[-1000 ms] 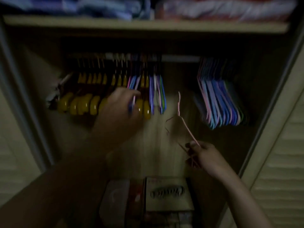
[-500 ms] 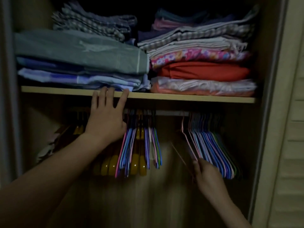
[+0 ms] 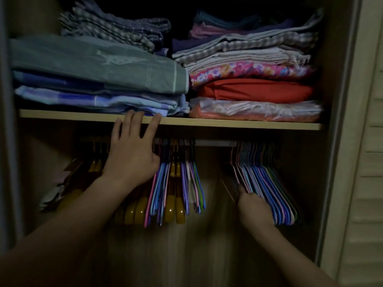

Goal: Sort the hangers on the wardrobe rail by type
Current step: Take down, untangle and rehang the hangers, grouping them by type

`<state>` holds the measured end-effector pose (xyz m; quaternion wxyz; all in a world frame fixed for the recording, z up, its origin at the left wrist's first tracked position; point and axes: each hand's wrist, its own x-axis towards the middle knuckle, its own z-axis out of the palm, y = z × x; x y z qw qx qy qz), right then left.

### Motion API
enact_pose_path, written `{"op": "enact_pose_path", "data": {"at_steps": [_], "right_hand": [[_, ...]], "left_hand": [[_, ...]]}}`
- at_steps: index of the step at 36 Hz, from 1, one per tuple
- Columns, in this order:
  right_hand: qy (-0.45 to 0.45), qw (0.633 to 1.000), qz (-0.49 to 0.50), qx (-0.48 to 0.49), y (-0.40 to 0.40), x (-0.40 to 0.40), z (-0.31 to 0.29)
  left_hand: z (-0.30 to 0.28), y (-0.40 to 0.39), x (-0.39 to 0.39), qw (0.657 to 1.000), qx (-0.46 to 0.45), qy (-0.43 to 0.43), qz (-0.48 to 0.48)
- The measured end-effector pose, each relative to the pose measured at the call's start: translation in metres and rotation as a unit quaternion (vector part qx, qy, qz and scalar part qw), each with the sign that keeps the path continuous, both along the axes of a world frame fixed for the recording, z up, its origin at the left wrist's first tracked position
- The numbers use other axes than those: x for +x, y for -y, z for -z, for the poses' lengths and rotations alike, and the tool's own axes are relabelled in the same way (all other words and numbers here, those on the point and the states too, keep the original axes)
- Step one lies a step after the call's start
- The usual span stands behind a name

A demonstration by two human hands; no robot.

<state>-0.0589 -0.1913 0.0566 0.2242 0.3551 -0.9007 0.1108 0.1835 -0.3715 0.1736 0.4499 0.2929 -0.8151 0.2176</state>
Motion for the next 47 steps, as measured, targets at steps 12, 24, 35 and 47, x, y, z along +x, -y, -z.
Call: {"op": "enact_pose_path", "data": {"at_steps": [12,24,35,47], "right_hand": [[-0.02,0.999,0.043,-0.009,0.0,0.002,-0.008],[0.326,0.889,-0.194,-0.258,0.052,0.034,-0.016],[0.439,0.814,-0.204,-0.32,0.071,0.036,-0.009],[-0.05,0.92,-0.125,-0.369,0.042,0.042,-0.023]], "left_hand": [[0.001,0.001,0.0,1.0,0.005,-0.001,0.013],[0.002,0.004,0.0,1.0,0.003,-0.002,0.008],[0.0,0.004,0.004,1.0,0.012,0.002,0.022],[-0.002,0.003,0.007,0.998,0.023,-0.005,0.05]]}}
